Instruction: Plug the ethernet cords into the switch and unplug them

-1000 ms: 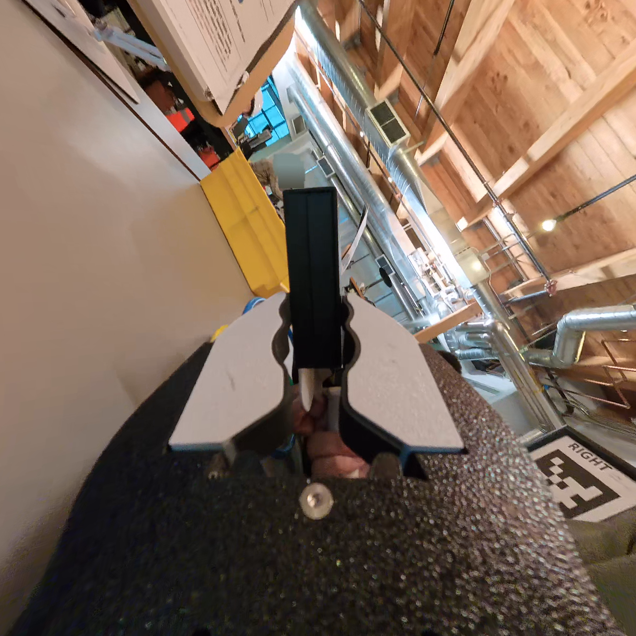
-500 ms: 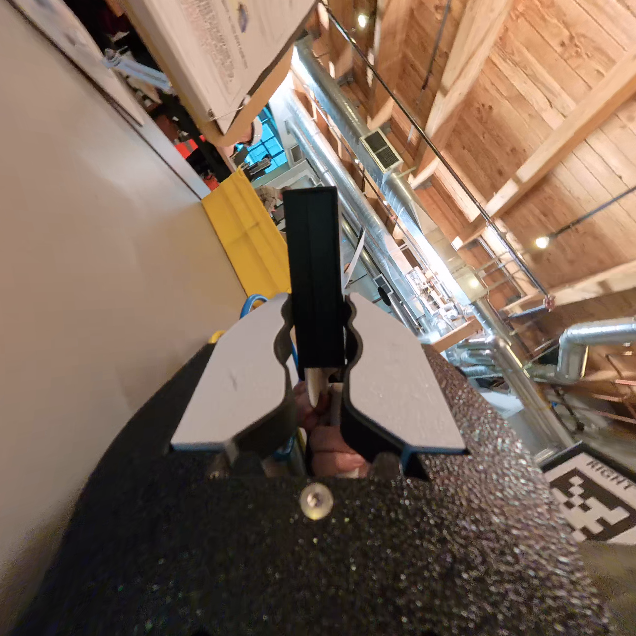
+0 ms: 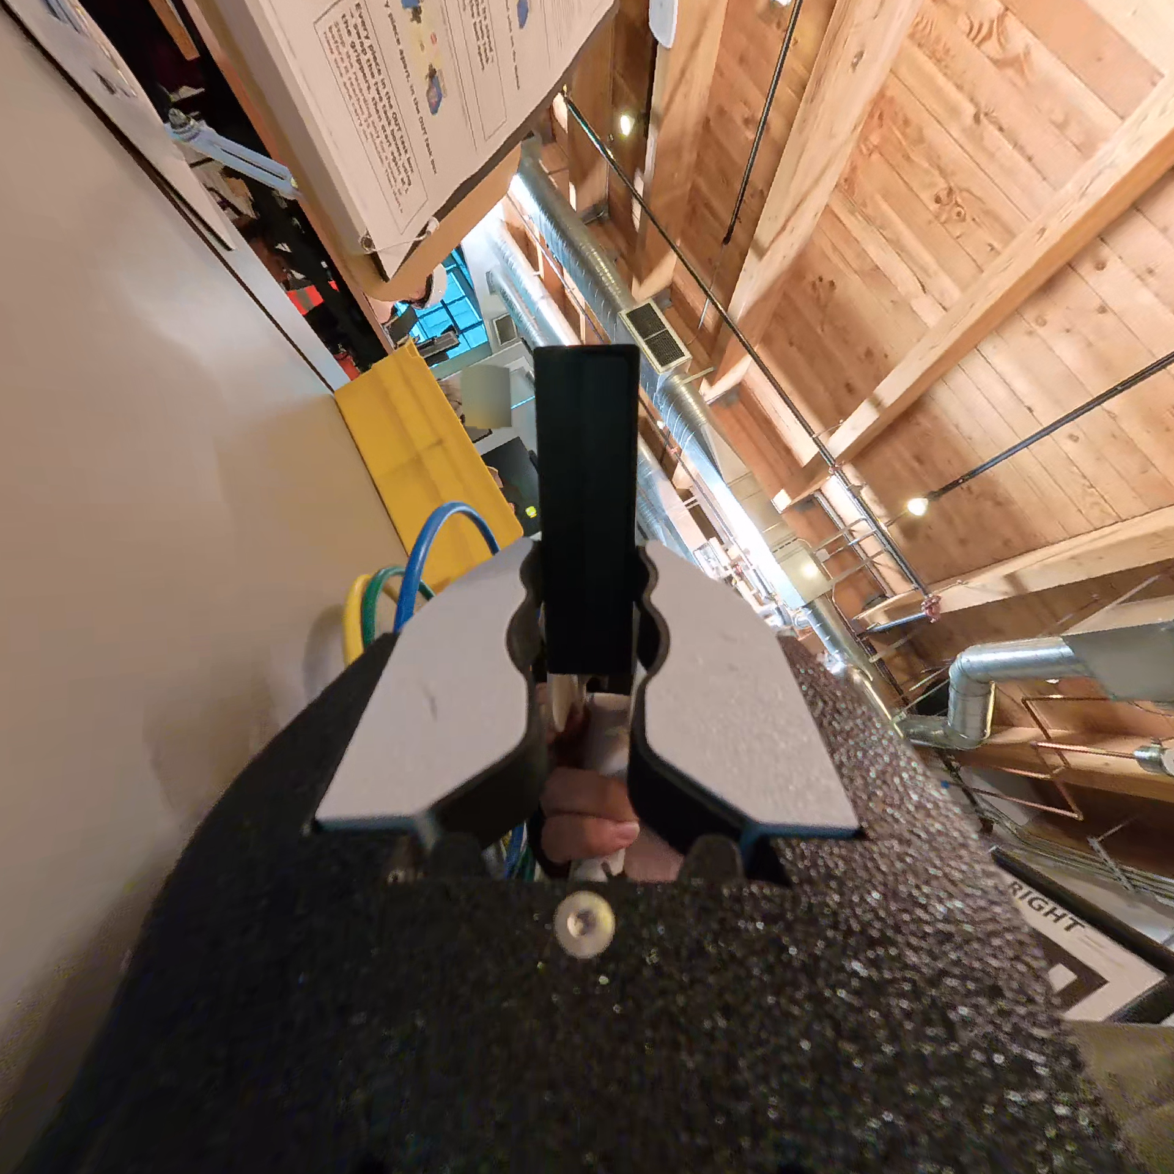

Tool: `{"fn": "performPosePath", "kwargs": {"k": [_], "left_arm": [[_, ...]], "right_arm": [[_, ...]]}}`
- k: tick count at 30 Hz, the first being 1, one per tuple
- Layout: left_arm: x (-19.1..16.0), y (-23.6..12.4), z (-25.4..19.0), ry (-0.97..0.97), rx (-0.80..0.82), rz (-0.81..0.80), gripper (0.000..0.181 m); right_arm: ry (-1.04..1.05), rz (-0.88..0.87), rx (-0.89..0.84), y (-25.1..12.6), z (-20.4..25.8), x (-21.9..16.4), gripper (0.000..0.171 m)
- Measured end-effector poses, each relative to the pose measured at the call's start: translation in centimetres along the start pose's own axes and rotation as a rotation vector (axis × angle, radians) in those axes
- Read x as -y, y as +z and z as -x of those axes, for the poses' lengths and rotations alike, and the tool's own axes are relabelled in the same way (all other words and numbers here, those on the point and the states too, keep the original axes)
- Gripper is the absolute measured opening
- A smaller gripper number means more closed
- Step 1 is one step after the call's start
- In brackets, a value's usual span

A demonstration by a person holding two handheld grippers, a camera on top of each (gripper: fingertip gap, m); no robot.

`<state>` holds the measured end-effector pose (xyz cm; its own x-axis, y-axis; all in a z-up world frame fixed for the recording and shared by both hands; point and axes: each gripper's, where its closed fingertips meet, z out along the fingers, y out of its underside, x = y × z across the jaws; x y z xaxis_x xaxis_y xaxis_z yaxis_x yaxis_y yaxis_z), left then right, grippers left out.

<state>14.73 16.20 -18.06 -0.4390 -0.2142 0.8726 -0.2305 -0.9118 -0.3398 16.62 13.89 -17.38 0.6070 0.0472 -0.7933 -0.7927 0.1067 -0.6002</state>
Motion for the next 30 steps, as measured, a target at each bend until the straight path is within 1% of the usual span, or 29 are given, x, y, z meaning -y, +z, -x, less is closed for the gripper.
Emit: {"fn": "performPosePath", "kwargs": {"k": [5, 9, 13, 15, 18, 20, 24, 30], "left_arm": [[-1.5, 0.4, -0.3, -0.060, -0.053, 0.112, 0.027], [-1.5, 0.5, -0.2, -0.018, -0.038, 0.135, 0.027], [-1.1, 0.4, 0.1, -0.021, -0.020, 0.109, 0.026], [-1.2, 0.4, 0.5, -0.039, 0.010, 0.112, 0.027], [-1.2, 0.3, 1.1, -0.112, 0.056, 0.075, 0.026], [-1.4, 0.3, 1.4, -0.166, 0.068, 0.056, 0.026], [-1.5, 0.3, 1.5, -0.215, 0.077, 0.036, 0.026], [-1.8, 0.5, 1.5, -0.198, 0.076, 0.049, 0.027]], "right_arm": [[0.004, 0.009, 0.011, -0.1, 0.0, 0.9, 0.015], [0.059, -0.018, 0.012, -0.1, -0.2, 0.9, 0.015], [0.109, -0.062, 0.012, -0.4, -0.5, 0.3, 0.014], [0.147, -0.117, -0.015, -0.5, -1.1, 0.2, 0.014], [0.228, -0.220, -0.074, -0.8, -1.9, 0.0, 0.014], [0.267, -0.257, -0.079, -1.1, -2.0, -0.2, 0.014], [0.312, -0.261, -0.086, -1.4, -2.0, -0.6, 0.015], [0.315, -0.282, -0.103, -1.6, -2.1, -0.4, 0.015]]}}
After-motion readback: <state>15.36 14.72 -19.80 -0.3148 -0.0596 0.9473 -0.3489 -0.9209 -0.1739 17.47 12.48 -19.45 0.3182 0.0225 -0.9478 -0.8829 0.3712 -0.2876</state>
